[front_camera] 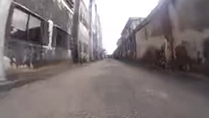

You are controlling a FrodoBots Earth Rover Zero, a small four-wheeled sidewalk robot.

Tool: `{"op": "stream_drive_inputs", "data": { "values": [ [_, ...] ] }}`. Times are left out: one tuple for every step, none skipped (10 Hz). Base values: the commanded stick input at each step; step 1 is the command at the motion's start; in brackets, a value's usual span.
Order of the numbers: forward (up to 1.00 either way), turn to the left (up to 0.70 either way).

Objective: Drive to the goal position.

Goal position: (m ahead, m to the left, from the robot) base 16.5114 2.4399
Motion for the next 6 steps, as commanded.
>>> {"op": "stream_drive_inputs", "data": {
  "values": [
    [0.5,0.0],
    [0.5,0.0],
    [0.5,0.0],
    [0.5,0.0],
    [0.5,0.0],
    [0.5,0.0]
  ]
}}
